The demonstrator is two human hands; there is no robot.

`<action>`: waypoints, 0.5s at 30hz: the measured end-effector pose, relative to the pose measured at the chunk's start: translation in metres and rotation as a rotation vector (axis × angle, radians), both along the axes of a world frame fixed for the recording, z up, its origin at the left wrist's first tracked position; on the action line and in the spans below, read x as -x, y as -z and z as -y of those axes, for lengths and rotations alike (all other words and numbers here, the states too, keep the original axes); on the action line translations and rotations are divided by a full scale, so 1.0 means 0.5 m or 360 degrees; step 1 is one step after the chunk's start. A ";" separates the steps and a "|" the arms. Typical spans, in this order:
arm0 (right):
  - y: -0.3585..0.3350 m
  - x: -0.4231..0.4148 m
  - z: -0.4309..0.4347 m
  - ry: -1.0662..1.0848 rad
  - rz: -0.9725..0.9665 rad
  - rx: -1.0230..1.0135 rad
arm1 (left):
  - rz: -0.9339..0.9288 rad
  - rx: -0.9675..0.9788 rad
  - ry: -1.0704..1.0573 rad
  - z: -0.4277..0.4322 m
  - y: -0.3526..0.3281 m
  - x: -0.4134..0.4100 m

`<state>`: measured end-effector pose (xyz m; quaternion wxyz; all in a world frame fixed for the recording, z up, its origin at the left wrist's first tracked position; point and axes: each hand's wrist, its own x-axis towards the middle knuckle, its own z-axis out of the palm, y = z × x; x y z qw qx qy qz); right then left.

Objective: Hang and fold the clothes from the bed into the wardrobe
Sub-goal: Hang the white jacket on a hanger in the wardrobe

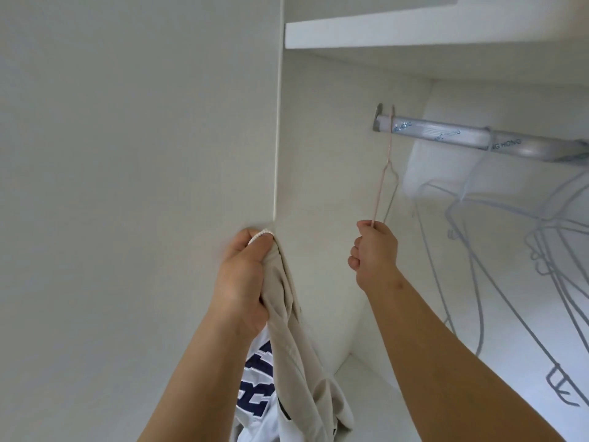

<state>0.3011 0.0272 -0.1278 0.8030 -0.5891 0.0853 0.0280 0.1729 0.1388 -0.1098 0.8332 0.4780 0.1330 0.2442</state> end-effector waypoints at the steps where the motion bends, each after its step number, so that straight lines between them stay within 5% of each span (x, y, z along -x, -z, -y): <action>1: -0.001 0.006 0.003 0.0003 0.0013 -0.0006 | -0.0002 -0.0004 0.0002 -0.002 0.000 0.000; 15: 0.017 0.204 -0.004 0.0123 0.0131 -0.0012 | -0.0099 -0.0188 0.0185 -0.062 0.022 0.088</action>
